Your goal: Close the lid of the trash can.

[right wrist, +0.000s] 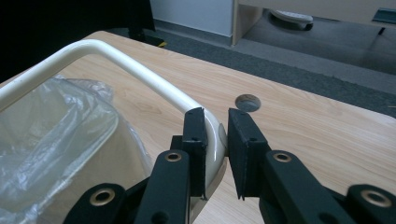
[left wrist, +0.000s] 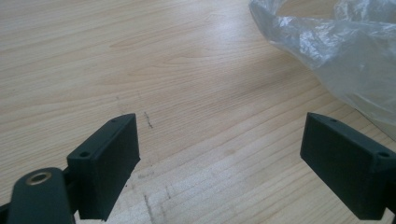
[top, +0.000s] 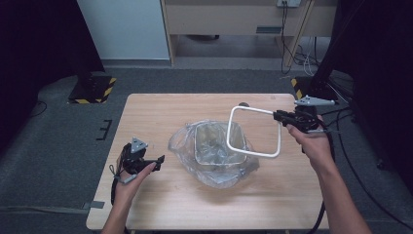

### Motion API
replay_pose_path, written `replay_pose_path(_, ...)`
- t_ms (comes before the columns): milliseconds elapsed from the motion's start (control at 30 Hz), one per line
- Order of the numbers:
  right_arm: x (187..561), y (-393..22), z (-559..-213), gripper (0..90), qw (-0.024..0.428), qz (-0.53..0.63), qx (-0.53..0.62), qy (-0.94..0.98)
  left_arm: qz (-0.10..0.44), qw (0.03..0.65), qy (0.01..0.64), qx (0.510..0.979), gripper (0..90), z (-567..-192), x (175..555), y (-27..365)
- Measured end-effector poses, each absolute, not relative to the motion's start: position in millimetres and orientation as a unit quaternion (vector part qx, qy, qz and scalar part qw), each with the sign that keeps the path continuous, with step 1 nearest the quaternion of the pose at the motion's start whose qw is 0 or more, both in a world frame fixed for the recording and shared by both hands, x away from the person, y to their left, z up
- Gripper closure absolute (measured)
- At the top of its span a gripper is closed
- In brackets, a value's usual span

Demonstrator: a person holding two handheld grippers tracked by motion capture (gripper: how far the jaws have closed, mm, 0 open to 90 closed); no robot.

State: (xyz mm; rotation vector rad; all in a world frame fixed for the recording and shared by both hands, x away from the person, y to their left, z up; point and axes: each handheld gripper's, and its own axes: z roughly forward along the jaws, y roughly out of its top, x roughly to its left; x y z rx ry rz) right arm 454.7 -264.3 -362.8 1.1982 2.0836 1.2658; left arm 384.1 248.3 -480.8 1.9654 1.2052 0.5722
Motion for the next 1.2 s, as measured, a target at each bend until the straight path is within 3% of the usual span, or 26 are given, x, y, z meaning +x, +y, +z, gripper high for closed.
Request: replay_pose_path(1200,478.0,-168.7,-380.2,77.7,0.144,0.452,0.363,0.802,0.22,0.38,0.467,0.767,11.0,-478.6,383.0,246.5)
